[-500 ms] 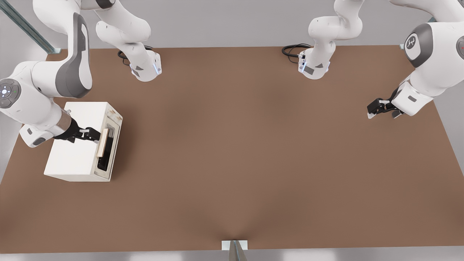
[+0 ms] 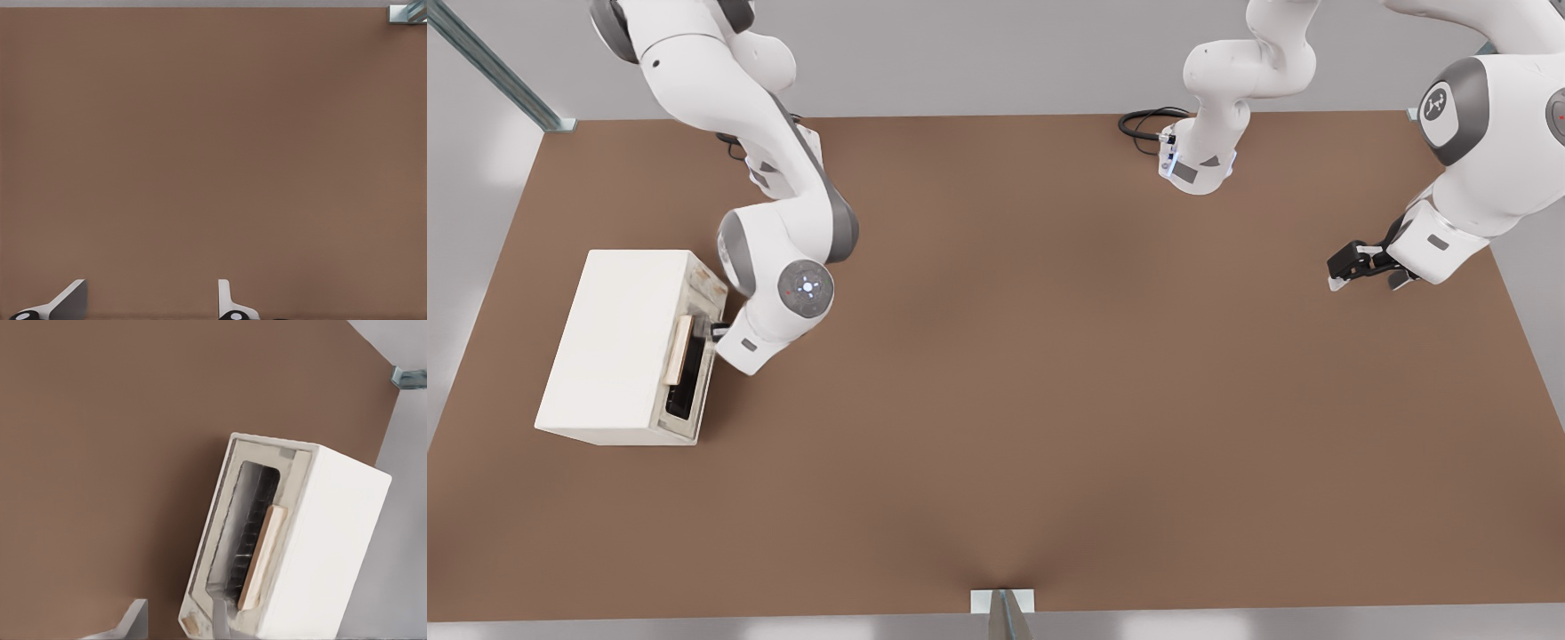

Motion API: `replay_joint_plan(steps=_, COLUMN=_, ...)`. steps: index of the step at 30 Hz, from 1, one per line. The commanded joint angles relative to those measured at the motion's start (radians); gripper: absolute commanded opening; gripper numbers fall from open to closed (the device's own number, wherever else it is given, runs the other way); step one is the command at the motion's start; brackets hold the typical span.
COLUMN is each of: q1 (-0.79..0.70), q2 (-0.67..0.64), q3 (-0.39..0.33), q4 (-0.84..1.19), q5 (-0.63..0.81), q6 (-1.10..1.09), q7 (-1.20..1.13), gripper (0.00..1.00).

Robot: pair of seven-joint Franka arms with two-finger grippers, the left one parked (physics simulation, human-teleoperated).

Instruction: Keep left arm still and open the oven door with right arm

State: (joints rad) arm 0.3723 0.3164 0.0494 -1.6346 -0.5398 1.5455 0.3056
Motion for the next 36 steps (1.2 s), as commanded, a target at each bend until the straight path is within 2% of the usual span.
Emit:
replay_joint_plan(steps=1, q1=0.004, q2=0.016, q3=0.001, q4=-0.002, q5=-0.098, q6=-0.068, q7=0.541, gripper=0.00)
replay_joint_plan(steps=3, q1=0.002, q2=0.026, q3=0.000, q4=0.002, q5=-0.097, q6=-0.117, q7=0.543, gripper=0.00)
replay_joint_plan(steps=10, q1=-0.058, q2=0.078, q3=-0.003, q4=-0.013, q5=-0.152, q6=-0.087, q7=0.573, gripper=0.00)
replay_joint_plan(steps=14, q1=-0.070, q2=0.075, q3=-0.005, q4=-0.062, q5=-0.152, q6=-0.047, q7=0.578, gripper=0.00)
replay_joint_plan(steps=19, q1=-0.156, q2=0.050, q3=-0.002, q4=-0.154, q5=-0.172, q6=0.064, q7=0.563, gripper=0.00)
replay_joint_plan(steps=36, q1=-0.220, q2=0.059, q3=0.000, q4=-0.206, q5=-0.210, q6=0.120, q7=0.457, gripper=0.00)
